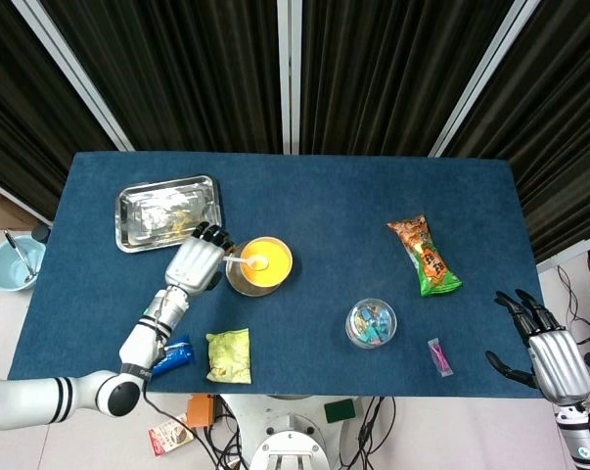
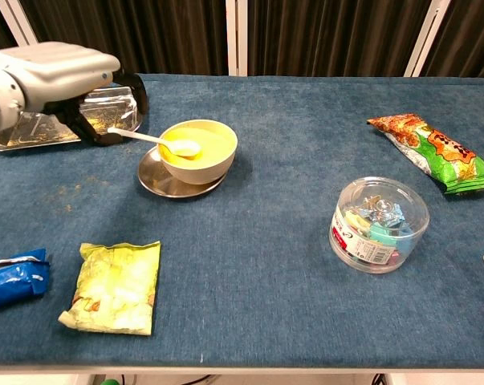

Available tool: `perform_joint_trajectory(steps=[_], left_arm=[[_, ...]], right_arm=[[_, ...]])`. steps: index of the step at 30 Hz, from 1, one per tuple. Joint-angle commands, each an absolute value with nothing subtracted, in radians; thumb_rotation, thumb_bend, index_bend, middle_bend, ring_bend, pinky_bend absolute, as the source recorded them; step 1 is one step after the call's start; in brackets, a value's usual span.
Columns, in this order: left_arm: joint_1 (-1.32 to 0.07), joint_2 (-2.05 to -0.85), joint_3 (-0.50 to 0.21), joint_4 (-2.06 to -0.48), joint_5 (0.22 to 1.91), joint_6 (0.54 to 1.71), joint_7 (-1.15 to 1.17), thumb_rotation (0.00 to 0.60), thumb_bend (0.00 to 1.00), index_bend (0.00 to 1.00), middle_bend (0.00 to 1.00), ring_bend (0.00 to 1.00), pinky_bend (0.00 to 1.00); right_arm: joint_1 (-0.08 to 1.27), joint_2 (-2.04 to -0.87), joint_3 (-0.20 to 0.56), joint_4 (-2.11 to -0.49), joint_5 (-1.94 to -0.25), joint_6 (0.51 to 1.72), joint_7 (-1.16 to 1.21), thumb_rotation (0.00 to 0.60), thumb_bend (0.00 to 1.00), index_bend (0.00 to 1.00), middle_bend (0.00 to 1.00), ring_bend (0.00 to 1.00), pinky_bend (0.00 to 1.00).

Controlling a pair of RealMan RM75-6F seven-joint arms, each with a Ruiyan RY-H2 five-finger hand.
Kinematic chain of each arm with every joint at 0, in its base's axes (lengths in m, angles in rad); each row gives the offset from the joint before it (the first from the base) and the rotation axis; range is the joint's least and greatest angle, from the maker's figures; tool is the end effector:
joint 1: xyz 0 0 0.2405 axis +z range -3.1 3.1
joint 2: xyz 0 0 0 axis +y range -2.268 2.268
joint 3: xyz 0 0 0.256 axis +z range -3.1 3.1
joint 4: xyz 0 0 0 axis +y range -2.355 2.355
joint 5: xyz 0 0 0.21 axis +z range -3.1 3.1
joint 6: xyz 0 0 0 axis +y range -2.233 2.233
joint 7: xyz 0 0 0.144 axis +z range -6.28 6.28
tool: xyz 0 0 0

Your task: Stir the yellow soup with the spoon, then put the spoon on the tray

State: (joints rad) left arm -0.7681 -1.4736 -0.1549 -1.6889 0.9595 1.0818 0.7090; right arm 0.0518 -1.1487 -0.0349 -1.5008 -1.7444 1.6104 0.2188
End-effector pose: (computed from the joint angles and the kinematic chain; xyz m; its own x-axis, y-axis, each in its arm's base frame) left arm -0.1282 0.3279 0.0056 0.6142 0.1701 0.7706 0.7624 -0.3798 -0.5239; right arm -0.3027 -0.1503 0.1492 0.2677 -0.0201 0.9633 -0.9409 -0.2208 0.2569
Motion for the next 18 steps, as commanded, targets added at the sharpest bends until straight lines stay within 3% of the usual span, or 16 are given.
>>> perform_joint_trajectory(steps=[1,18], left_arm=[[-0.8,-1.537,-0.183,-1.633,0.874,1.058,0.72,0.6,0.31,0.36,0.25,0.14,0.13],[-0.831,-1.618,-0.197,-1.537,0.804,1.083,0.724,0.6,0.33,0.46,0.3,0.16,0.13]], right_arm=[[0.056,-1.15,-0.035,-1.5,-1.745,1.606,0.22,0.6,0.24,0.1,0.19,0.08,0.2],[0.063,-1.157,-0.035,-1.478,-1.732,1.598,0.241,0.6,0.24,0.1,0.19,0.08,0.2]])
